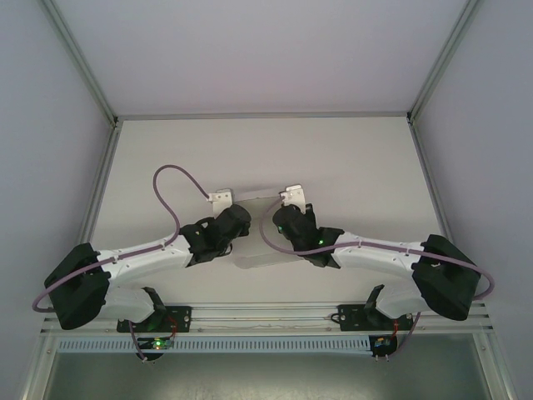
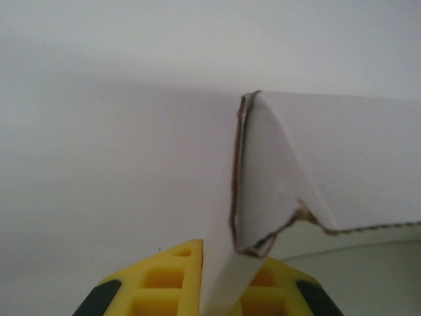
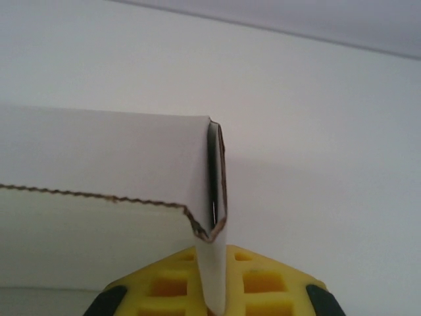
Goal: Assemble paper box
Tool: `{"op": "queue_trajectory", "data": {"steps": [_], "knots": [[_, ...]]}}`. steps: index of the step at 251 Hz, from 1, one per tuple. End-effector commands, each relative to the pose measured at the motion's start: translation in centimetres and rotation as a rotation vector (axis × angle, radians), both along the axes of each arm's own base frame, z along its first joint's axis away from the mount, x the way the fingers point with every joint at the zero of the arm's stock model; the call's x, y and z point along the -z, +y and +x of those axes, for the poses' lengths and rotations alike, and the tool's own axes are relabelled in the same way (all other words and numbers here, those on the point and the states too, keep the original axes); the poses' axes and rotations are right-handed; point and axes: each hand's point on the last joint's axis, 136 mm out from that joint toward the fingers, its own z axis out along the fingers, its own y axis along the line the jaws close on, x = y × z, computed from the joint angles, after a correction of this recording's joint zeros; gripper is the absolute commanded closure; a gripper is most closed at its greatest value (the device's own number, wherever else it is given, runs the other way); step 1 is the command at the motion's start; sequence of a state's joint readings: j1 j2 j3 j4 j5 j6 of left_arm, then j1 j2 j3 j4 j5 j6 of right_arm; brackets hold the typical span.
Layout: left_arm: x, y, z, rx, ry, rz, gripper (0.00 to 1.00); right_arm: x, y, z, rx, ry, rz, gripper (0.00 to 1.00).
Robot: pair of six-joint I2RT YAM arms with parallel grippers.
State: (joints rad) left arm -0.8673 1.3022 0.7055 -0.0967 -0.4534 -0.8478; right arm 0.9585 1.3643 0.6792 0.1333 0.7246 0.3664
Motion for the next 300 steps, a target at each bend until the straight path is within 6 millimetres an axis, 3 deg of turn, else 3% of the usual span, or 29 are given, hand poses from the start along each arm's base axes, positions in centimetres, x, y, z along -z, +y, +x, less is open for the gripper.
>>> {"op": "queue_trajectory", "data": {"steps": [1,26,46,101,126,181,217,282,300], "knots": [[0.4,2.0,0.0,0.035,-0.022,0.100,1.00,-1.6,-3.9,1.6,0.168,-0.122,-0.140,0.90],[-0.3,1.3,-0.2,0.069,-0.042,0.056,1.00,-0.9,-2.5,1.4,0.075,-0.077,-0.120,0.87],[-0.8,1.5,-0.3,0.063,-0.054,0.043,1.00,-0.4,-1.9,1.3,0.008,-0.034,-0.071,0.79],[-1.6,2.2,-0.9,0.061,-0.079,0.019,1.00,-0.1,-2.8,1.3,-0.043,0.025,0.099,0.79],[-1.7,2.1,-0.9,0.059,-0.087,-0.001,1.00,-0.6,-2.5,1.2,-0.077,0.028,0.126,0.74],[-1.9,1.5,-0.6,0.064,-0.084,-0.011,1.00,-0.1,-0.8,0.8,-0.168,0.066,0.123,0.73],[-1.9,1.8,-0.6,0.044,-0.084,-0.009,1.00,0.2,-1.1,0.8,-0.149,0.073,0.082,0.75],[-2.2,1.7,-0.3,0.035,-0.098,-0.030,1.00,1.1,0.0,0.7,-0.188,0.116,0.085,0.67],[-2.2,1.6,-0.3,0.038,-0.098,-0.030,1.00,1.1,0.2,0.7,-0.189,0.115,0.095,0.70]]}}
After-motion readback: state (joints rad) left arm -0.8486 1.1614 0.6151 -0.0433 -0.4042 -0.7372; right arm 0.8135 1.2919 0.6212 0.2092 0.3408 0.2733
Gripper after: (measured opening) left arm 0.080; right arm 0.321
